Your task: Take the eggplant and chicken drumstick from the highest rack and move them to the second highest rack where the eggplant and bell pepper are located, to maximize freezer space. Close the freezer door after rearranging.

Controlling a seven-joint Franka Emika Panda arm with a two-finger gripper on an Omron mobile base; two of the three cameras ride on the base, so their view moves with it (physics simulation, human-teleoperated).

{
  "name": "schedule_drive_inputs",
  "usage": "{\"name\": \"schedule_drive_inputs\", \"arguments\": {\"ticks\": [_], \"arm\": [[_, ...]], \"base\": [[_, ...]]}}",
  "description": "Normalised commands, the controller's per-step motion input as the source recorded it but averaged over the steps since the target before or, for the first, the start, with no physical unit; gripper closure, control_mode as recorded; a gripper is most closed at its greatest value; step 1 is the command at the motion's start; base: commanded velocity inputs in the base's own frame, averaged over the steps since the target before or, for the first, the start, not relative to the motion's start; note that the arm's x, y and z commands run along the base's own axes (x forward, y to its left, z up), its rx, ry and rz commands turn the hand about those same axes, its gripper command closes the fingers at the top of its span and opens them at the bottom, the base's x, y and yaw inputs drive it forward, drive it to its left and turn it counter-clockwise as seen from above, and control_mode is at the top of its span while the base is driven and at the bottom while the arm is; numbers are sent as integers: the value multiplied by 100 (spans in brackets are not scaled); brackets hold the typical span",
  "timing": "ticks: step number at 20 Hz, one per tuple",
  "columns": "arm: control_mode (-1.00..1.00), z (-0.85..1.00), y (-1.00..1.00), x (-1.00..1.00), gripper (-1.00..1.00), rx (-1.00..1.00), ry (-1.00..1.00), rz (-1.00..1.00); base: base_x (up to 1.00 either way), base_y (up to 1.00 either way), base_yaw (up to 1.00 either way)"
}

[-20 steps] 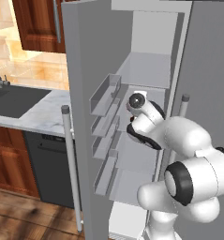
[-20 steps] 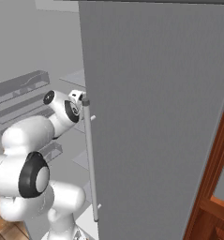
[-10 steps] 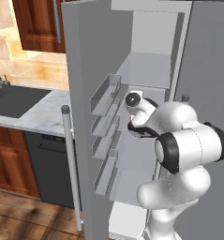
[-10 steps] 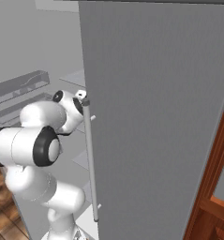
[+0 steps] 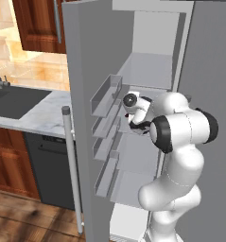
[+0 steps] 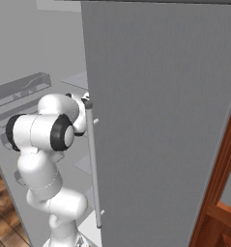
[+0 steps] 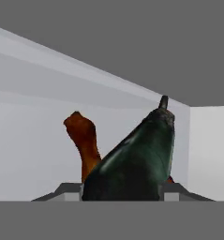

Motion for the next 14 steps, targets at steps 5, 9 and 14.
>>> {"name": "schedule_drive_inputs", "arguments": {"ticks": [5,9,14], "arm": [[-100,-31,0,31,-100,0,0,0],[-100,-17,0,12,-100,0,0,0],[-100,-6,2,-9,-100,1,0,0]], "base": [[0,0,0],[0,0,0],[0,0,0]]}}
